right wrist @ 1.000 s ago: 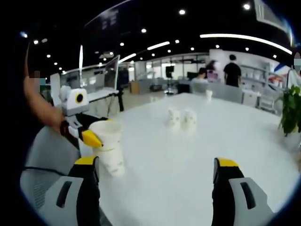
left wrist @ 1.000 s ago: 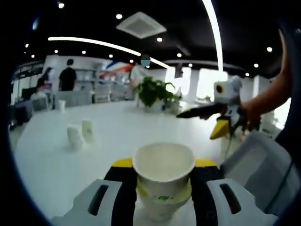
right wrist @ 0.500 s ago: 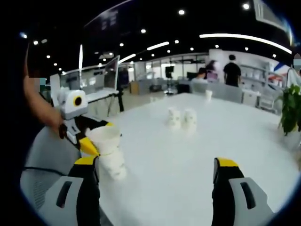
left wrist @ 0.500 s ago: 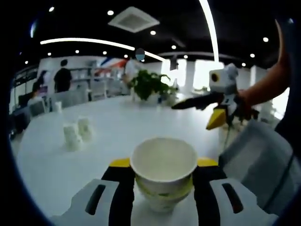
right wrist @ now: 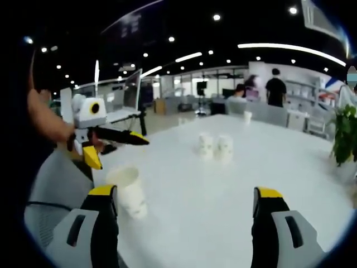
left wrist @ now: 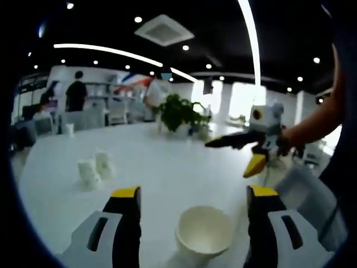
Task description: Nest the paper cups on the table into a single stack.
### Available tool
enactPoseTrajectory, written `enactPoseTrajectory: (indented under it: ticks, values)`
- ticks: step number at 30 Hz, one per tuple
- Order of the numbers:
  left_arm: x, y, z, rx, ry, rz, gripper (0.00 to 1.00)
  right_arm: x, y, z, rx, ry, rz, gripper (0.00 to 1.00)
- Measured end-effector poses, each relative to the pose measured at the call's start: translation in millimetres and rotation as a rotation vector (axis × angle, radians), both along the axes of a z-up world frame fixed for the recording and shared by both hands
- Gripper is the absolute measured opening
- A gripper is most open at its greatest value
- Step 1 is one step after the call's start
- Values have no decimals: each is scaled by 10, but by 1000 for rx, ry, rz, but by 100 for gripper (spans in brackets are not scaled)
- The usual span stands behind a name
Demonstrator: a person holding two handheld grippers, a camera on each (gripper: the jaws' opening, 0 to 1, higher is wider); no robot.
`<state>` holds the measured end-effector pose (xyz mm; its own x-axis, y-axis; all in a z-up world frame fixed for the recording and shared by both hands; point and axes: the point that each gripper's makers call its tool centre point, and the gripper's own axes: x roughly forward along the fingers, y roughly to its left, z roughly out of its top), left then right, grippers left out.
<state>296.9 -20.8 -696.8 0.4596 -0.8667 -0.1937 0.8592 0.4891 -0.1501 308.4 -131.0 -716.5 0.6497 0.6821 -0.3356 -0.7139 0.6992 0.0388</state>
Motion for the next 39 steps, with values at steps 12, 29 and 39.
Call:
enactPoseTrajectory:
  ticks: [12,29,39]
  values:
    - [321,428,217,22,-50,86,95,143,-25,98,18,-27,-15,100]
    - [482,1291,-27,113,-31,271,98,191,-169,80,16,-39,-57,100]
    - [426,1588,-181,114,5,341,98,175,-266,-6,4,-38,-83,100]
